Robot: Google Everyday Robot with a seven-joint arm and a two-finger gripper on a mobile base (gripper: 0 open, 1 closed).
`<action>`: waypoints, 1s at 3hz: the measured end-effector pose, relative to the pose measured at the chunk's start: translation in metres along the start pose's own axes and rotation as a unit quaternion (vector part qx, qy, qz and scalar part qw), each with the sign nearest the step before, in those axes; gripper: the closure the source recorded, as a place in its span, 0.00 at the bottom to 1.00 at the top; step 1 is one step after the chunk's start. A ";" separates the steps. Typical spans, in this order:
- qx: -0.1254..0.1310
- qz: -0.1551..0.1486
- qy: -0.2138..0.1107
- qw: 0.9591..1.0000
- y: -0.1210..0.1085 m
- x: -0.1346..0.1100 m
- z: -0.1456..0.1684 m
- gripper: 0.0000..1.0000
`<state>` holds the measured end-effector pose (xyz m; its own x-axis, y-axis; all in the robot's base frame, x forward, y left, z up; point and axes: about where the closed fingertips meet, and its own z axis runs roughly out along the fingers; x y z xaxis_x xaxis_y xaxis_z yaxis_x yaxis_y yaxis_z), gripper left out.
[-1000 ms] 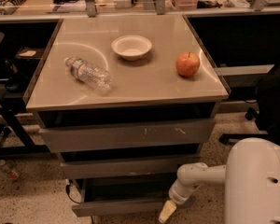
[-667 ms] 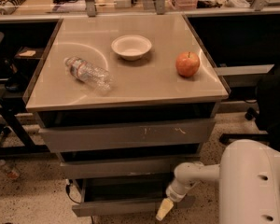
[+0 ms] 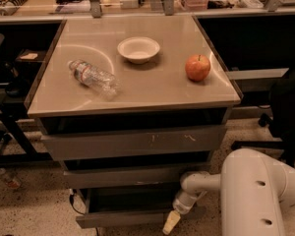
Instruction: Open bottom drawer
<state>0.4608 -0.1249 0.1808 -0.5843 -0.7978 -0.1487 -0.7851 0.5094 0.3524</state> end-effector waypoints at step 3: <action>-0.007 0.022 0.025 0.999 0.031 0.037 -0.014 0.00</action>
Offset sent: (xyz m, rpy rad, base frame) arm -0.0467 -0.0208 0.0275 -0.0488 0.0441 -0.0198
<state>0.4180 -0.1432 0.1988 -0.6068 -0.7901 -0.0871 -0.7559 0.5396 0.3708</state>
